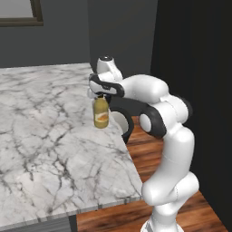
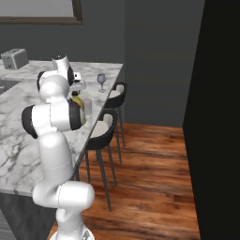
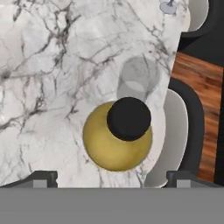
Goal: There is a wine glass and glass cup on the dining counter. Place the wine bottle next to the wine glass and the juice bottle next to the glass cup.
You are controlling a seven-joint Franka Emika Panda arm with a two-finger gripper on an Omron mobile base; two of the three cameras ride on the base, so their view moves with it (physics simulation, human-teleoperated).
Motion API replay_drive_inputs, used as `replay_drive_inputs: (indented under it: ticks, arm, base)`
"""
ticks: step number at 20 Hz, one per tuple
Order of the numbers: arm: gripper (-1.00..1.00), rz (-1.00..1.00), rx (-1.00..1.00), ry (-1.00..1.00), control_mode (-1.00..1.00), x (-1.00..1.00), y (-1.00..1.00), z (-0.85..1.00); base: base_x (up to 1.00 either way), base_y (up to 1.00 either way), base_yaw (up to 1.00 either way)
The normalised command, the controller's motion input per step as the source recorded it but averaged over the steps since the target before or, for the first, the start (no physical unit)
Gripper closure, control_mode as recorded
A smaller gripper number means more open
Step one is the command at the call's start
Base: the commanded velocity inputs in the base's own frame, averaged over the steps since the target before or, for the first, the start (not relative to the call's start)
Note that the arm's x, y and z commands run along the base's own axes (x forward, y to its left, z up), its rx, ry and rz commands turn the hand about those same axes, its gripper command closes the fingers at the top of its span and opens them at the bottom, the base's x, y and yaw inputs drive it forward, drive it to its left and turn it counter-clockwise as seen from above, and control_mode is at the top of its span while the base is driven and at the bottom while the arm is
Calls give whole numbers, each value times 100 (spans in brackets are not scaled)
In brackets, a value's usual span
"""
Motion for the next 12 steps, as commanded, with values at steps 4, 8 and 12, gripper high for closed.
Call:
replay_drive_inputs:
  ticks: [4,8,12]
  arm:
    - [-100,-9,2,-4,-100,-39,-4,8]
    - [-100,-17,0,-8,-100,-57,-7,0]
    - [-100,-20,1,-11,-100,-67,-7,0]
  base:
    - [0,0,0]
    - [0,0,0]
    - [0,0,0]
